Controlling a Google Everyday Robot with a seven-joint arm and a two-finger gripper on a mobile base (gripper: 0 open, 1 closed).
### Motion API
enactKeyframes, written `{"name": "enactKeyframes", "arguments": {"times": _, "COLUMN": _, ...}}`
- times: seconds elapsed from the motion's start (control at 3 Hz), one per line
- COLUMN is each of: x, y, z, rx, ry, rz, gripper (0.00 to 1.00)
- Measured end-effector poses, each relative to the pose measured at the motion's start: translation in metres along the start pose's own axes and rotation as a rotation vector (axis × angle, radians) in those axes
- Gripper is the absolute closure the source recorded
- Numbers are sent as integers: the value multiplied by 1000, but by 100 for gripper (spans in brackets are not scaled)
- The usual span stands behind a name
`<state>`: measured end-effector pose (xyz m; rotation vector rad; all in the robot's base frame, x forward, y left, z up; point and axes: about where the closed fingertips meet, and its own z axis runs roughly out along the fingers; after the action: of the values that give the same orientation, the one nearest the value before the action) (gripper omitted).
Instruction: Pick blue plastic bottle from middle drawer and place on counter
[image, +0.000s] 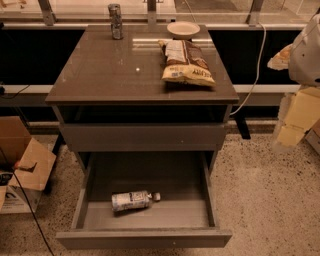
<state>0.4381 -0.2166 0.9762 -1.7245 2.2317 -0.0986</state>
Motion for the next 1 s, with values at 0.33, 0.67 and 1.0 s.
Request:
{"name": "enactKeyframes", "arguments": {"times": 0.33, "x": 0, "y": 0, "z": 0, "rx": 0, "ry": 0, "rz": 0, "gripper": 0}}
{"name": "enactKeyframes", "arguments": {"times": 0.67, "x": -14, "y": 5, "z": 10, "rx": -12, "ry": -54, "rz": -24, "gripper": 0}}
{"name": "enactKeyframes", "arguments": {"times": 1.0, "x": -29, "y": 12, "z": 27, "rx": -30, "ry": -140, "rz": -42, "gripper": 0}}
